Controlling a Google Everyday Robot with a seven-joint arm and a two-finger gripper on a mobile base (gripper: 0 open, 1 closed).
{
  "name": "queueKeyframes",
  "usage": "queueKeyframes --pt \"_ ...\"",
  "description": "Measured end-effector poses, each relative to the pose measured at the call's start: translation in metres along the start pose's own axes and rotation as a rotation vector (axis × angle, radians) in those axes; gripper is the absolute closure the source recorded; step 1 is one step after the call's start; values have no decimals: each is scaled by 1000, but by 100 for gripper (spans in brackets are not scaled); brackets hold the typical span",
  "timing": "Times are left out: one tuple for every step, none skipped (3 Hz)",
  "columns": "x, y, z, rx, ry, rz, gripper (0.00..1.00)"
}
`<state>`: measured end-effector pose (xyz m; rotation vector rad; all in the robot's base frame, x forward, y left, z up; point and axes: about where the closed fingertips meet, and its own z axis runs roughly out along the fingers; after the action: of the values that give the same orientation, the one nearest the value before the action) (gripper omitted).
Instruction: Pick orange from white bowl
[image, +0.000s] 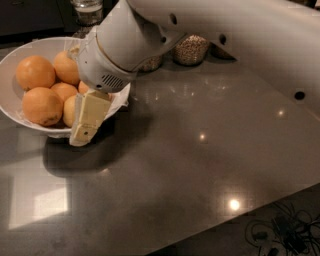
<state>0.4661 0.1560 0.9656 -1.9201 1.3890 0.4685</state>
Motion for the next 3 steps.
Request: queueKeyframes --pt "0 0 0 0 0 0 0" --pt "-6 -6 10 21 3 -20 0" --pt "-9 -28 30 65 -9 -22 0"
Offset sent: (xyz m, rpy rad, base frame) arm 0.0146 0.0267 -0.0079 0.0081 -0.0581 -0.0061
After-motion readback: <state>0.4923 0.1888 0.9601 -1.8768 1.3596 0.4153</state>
